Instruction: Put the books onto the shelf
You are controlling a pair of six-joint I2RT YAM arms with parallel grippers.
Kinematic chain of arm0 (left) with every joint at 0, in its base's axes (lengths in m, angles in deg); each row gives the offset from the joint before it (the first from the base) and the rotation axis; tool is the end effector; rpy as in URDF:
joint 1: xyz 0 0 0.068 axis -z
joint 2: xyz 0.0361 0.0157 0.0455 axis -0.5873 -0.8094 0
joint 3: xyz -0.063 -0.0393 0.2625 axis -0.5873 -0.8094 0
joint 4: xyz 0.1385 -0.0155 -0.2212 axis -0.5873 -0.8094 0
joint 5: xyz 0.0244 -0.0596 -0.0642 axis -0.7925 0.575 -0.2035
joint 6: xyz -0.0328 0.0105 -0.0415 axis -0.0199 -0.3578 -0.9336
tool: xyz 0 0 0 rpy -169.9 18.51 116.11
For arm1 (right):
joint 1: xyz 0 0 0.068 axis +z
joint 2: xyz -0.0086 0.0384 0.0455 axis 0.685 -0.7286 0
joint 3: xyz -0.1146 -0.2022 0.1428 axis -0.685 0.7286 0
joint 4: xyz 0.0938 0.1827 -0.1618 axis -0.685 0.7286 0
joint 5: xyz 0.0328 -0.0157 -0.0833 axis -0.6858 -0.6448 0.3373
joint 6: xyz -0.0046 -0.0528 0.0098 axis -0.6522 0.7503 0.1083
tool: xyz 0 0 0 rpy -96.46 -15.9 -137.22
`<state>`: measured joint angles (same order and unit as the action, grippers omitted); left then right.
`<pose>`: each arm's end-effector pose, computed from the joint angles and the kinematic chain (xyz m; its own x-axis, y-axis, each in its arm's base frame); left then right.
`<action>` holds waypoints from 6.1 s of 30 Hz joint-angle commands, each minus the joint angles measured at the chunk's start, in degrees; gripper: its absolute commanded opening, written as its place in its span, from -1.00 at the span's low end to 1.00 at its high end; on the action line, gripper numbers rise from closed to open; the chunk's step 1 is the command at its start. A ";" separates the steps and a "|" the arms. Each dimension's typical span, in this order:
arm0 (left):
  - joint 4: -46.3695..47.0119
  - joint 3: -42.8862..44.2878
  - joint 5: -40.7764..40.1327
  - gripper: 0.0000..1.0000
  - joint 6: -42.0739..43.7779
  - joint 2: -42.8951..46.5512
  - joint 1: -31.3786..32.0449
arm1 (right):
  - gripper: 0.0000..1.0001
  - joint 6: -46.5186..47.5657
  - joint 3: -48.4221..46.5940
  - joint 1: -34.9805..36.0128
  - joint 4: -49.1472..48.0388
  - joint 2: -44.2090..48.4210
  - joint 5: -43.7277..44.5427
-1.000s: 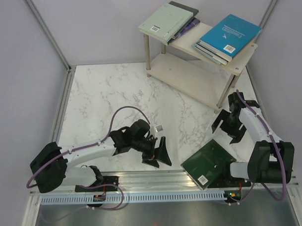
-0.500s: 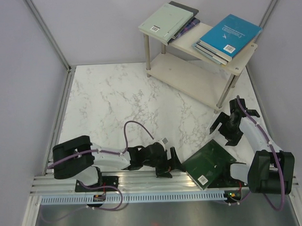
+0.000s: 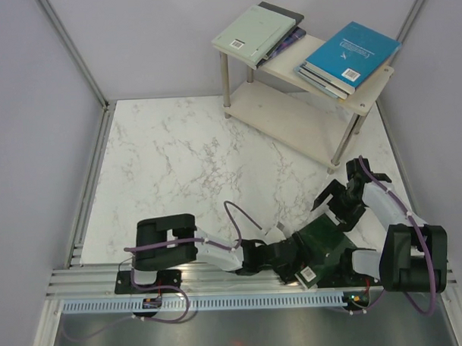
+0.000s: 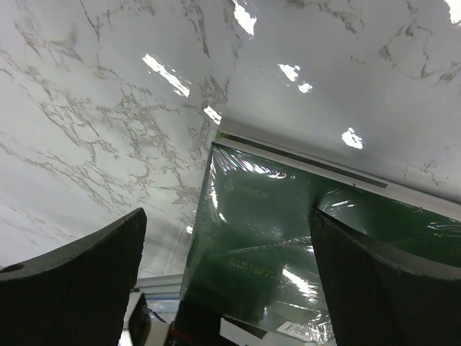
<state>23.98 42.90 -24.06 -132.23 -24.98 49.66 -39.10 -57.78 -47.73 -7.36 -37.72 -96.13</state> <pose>0.0328 -0.3757 0.1252 -0.9411 -0.3095 0.1360 -0.2896 0.5306 -0.7966 0.1836 -0.0066 0.1690 -0.6912 0.7209 0.0506 0.7074 0.6607 0.2512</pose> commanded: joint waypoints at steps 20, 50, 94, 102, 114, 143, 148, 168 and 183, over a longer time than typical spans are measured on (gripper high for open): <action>-32.01 -10.54 -17.82 -0.95 -12.17 24.50 0.43 | 0.84 -4.78 -2.23 3.17 -1.31 4.11 -7.30; -47.76 21.88 -4.64 -0.95 22.90 39.48 -33.50 | 0.79 -56.37 -9.46 26.10 -31.18 21.45 -17.15; -39.93 10.20 15.48 0.25 16.66 50.01 -34.47 | -1.00 -55.41 -16.84 27.70 -44.56 13.09 -8.36; -54.67 9.57 12.44 0.90 22.28 56.86 -35.43 | -1.00 -49.71 -21.39 27.69 -39.03 13.09 -9.76; -80.54 18.45 -2.00 0.99 34.06 63.56 -37.64 | -1.00 -33.62 -51.98 27.87 -19.95 2.90 -21.19; -79.22 21.71 -2.18 0.99 37.40 60.91 -37.72 | -1.00 -31.60 -93.49 -17.83 -20.82 -25.59 -40.27; -79.13 20.83 -1.83 0.98 37.23 61.79 -37.72 | -1.00 -29.66 -89.62 -18.98 -20.83 -24.97 -38.25; -82.82 18.81 -1.91 0.97 35.30 67.24 -37.72 | -1.00 -22.81 -76.96 -20.12 -20.83 -20.76 -30.95; -83.09 19.77 -1.47 0.97 36.35 66.36 -37.64 | 0.96 -15.95 -71.77 -21.26 -13.80 -18.73 -30.86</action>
<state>-58.48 61.94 -23.58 -96.71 41.75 12.22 -58.97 -130.82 -68.12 -26.03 -55.80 -127.34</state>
